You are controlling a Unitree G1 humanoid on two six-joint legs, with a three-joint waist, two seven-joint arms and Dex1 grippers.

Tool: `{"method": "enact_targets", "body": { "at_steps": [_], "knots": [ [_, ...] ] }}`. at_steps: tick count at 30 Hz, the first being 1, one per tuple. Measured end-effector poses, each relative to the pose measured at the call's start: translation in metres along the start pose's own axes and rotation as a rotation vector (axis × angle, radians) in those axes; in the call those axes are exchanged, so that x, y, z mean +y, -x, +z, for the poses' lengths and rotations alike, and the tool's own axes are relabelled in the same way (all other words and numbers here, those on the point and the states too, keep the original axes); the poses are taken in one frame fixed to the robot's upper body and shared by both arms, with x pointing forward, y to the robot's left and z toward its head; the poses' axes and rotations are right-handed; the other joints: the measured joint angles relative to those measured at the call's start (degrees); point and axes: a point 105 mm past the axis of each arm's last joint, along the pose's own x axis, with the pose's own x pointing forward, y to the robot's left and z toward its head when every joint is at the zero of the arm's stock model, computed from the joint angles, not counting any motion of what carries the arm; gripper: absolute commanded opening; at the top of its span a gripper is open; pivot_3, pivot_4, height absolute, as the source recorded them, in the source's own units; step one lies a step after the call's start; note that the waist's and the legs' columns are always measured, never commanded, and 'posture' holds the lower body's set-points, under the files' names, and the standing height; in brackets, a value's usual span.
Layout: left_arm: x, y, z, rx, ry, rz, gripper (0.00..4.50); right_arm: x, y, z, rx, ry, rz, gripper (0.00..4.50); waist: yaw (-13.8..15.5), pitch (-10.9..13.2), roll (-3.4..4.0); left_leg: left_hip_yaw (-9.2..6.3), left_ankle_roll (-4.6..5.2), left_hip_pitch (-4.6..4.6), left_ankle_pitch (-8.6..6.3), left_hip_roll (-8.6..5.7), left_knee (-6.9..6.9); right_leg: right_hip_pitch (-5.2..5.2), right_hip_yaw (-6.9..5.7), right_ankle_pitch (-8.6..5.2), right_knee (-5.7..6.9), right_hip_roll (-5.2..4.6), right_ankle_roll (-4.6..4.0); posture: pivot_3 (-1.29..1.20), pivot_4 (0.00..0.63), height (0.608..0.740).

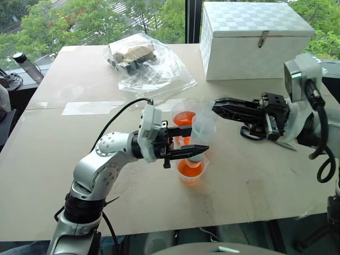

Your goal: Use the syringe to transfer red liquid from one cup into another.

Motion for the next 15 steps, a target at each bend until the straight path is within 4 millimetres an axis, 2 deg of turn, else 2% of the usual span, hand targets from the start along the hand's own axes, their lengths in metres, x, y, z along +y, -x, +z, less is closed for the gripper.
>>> {"method": "enact_targets", "body": {
  "at_steps": [15],
  "knots": [
    [0.004, 0.000, -0.008, -0.003, 0.038, 0.023, 2.15, -0.005, 0.009, -0.017, 0.107, 0.016, -0.047, 0.04, 0.0, 0.0, 0.00, 0.00, 0.03, 0.00, -0.02, 0.00, 0.00, 0.00, 0.00, 0.00, -0.01, 0.00, 0.00, 0.00, 0.150, 0.740]
  ]
}}
